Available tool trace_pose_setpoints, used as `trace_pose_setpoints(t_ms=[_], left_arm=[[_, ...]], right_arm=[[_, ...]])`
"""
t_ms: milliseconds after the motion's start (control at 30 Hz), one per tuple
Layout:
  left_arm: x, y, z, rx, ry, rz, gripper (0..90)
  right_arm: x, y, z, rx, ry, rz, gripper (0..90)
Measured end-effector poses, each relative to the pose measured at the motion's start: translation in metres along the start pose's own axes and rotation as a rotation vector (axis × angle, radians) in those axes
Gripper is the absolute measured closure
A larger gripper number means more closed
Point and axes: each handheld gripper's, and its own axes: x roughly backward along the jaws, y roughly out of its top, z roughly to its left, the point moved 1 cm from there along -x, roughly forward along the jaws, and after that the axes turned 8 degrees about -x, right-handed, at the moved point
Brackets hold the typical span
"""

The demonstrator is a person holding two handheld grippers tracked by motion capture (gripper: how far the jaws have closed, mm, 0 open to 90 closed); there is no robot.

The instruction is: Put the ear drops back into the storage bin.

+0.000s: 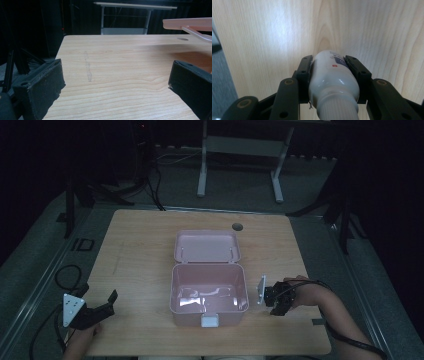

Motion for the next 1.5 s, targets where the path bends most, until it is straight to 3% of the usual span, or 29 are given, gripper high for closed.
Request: trace_pose_setpoints(t_ms=[133, 500, 633, 833, 1233, 1500], left_arm=[[0.000, 0.000, 0.000, -0.001, 0.000, 0.000, 0.4], [0.000, 0.000, 0.000, 0.000, 0.002, 0.001, 0.4], [0.000, 0.000, 0.000, 0.000, 0.003, 0.002, 0.4], [0.000, 0.000, 0.000, 0.001, 0.003, 0.002, 0.4], [0.000, 0.000, 0.000, 0.003, 0.003, 0.001, 0.4], [0.000, 0.000, 0.000, 0.004, 0.003, 0.001, 0.4]], right_arm=[[-0.002, -0.001, 0.003, 0.022, -0.006, 0.041, 59.7], [0.015, -0.001, 0.007, 0.026, 0.014, 0.022, 59.7], [0.029, 0.000, 0.009, 0.030, 0.006, 0.008, 59.7], [0.057, 0.001, 0.008, -0.020, 0.003, -0.010, 59.7], [0.091, 0.008, 0.009, -0.011, 0.003, 0.000, 59.7], [0.112, 0.024, 0.008, -0.008, -0.003, -0.009, 59.7]])
